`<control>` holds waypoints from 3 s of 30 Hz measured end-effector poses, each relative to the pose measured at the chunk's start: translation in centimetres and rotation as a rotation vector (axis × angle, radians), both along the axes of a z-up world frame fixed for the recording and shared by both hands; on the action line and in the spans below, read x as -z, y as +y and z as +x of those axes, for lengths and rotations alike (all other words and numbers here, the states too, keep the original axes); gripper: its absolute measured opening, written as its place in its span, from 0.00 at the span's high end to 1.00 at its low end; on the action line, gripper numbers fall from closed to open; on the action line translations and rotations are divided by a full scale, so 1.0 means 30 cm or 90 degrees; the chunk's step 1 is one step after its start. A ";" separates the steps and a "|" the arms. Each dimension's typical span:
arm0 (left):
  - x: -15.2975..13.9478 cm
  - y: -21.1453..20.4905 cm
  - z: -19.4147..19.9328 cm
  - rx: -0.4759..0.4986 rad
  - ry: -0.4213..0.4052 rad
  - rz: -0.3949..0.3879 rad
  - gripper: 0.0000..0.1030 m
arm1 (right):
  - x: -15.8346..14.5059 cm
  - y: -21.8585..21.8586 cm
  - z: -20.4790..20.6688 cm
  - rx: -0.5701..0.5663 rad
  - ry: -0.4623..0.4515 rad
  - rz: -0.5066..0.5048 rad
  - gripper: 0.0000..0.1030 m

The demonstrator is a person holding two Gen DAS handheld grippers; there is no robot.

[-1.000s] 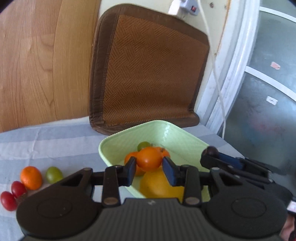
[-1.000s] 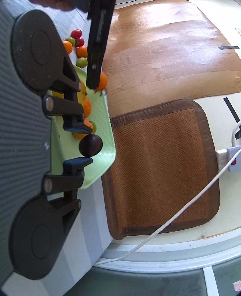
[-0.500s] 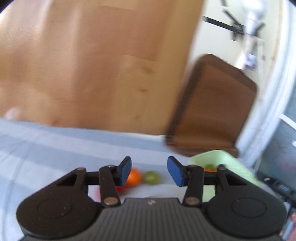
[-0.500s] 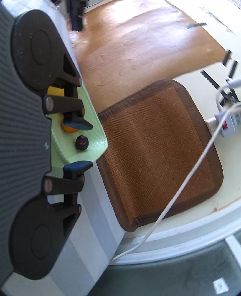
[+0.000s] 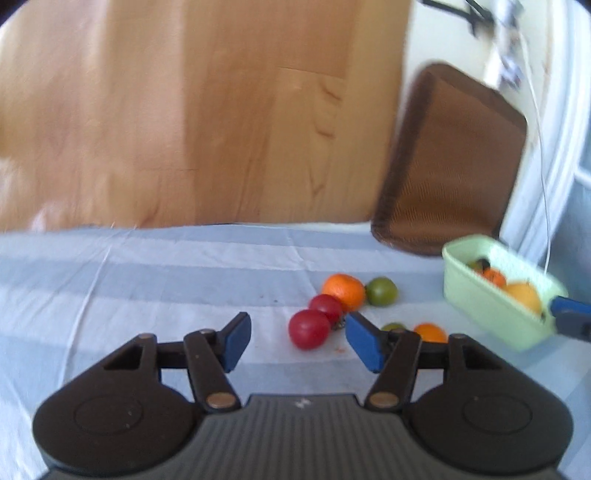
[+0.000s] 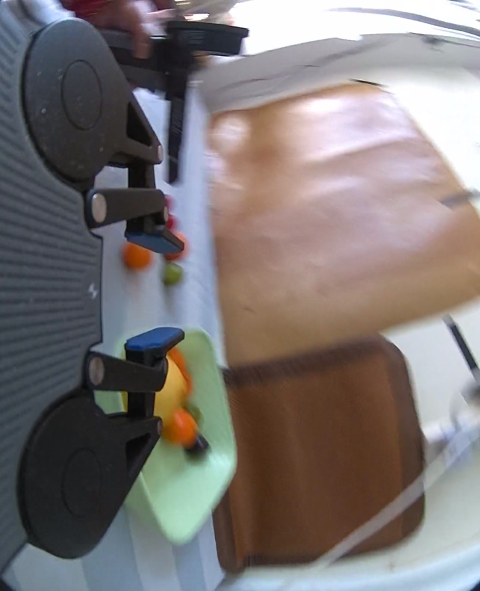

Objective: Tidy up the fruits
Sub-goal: 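Grasp a red tomato with the left tool while the right tool grasps a mandarin, then carry both fruits over the basket and release them with both tools, then grasp a red tomato with the left tool while the right tool grasps a green tomato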

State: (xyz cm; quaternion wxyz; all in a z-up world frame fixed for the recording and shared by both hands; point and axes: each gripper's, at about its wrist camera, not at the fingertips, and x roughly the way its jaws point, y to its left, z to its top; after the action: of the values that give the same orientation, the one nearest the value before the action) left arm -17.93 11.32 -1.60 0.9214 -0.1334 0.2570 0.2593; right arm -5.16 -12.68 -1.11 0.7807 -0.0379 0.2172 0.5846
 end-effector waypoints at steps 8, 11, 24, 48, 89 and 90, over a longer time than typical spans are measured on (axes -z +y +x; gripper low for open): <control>0.050 -0.009 0.077 0.064 0.066 0.041 0.46 | 0.079 0.236 -0.001 -0.031 0.020 -0.096 0.54; 0.056 0.000 0.097 0.073 0.071 0.039 0.47 | 0.082 0.268 -0.004 -0.038 0.008 -0.113 0.54; 0.051 -0.134 -0.012 0.098 0.023 -0.050 0.71 | 0.089 0.123 -0.053 -0.039 0.012 -0.099 0.69; -0.143 -0.412 0.534 0.228 -0.009 -0.087 0.71 | 0.045 -0.248 0.308 0.212 -0.007 0.033 0.69; 0.011 0.074 0.018 0.050 -0.033 -0.072 0.53 | 0.005 -0.027 -0.020 0.042 -0.008 0.031 0.55; 0.021 0.070 0.037 0.057 -0.027 -0.063 0.53 | 0.020 0.030 -0.024 0.019 0.001 -0.001 0.55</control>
State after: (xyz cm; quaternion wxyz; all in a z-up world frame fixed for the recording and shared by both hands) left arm -16.81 13.42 -2.22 0.9296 -0.1726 0.2556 0.2017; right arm -5.87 -11.78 -1.71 0.7891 -0.0350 0.2188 0.5729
